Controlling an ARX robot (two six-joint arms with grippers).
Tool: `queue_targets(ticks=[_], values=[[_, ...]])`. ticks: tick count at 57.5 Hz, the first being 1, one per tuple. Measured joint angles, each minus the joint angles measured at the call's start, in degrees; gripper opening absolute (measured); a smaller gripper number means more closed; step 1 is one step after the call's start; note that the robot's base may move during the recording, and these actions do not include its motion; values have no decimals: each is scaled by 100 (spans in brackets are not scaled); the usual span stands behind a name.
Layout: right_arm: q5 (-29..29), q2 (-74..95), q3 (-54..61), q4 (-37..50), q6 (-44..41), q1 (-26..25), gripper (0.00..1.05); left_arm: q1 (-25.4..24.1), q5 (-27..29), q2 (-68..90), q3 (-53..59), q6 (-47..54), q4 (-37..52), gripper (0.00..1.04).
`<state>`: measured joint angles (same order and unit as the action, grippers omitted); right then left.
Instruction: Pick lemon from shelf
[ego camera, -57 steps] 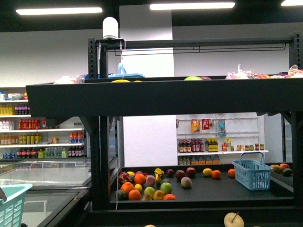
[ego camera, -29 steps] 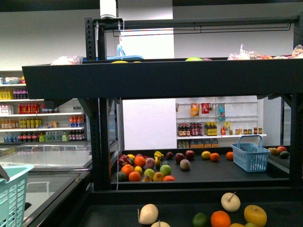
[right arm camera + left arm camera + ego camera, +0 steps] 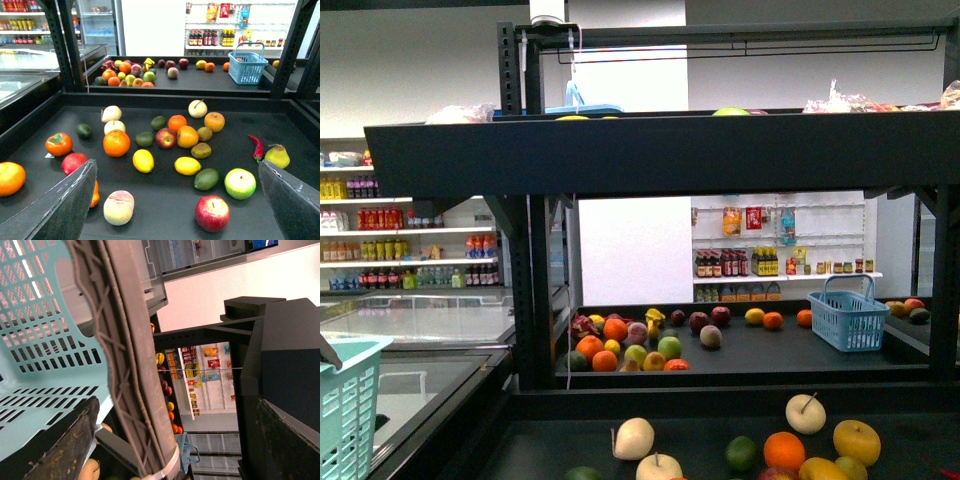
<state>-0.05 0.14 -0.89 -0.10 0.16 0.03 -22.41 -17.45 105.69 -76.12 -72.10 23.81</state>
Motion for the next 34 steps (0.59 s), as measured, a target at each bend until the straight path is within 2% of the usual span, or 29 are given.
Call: queue_targets(ticks=[14,34], values=[[0,0,0,0,-2,0,97,101,254,457,-503,31,-258,97],[2,0,0,0,0,0,97,105,450,671,-848,378,-616,37]])
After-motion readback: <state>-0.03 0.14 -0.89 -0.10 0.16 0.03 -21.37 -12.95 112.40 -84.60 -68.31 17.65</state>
